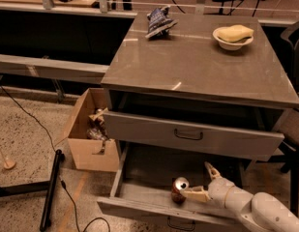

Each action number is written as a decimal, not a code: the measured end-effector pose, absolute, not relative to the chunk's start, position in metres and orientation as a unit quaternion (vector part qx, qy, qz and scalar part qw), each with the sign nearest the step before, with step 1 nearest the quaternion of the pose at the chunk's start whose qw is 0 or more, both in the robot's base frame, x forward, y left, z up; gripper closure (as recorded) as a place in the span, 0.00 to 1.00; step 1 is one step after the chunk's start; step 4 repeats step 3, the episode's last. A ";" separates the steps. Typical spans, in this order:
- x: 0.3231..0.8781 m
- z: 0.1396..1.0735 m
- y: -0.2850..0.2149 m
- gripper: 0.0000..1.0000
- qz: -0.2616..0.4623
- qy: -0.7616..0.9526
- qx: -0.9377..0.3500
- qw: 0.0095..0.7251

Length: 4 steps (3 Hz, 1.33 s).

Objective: Place coke can into middle drawer

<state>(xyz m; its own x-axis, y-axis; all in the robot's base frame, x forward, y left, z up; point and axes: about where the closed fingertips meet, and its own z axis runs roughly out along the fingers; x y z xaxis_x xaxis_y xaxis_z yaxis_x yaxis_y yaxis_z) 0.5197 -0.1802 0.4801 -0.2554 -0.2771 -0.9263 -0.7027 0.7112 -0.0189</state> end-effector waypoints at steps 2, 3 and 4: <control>0.477 0.549 -0.283 0.62 0.111 0.807 -0.170 0.554; 0.466 0.551 -0.305 0.62 0.095 0.811 -0.149 0.557; 0.466 0.551 -0.305 0.62 0.095 0.811 -0.149 0.557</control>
Offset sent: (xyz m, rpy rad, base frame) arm -0.0964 -0.1994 0.1150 0.0381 -0.0160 -0.6777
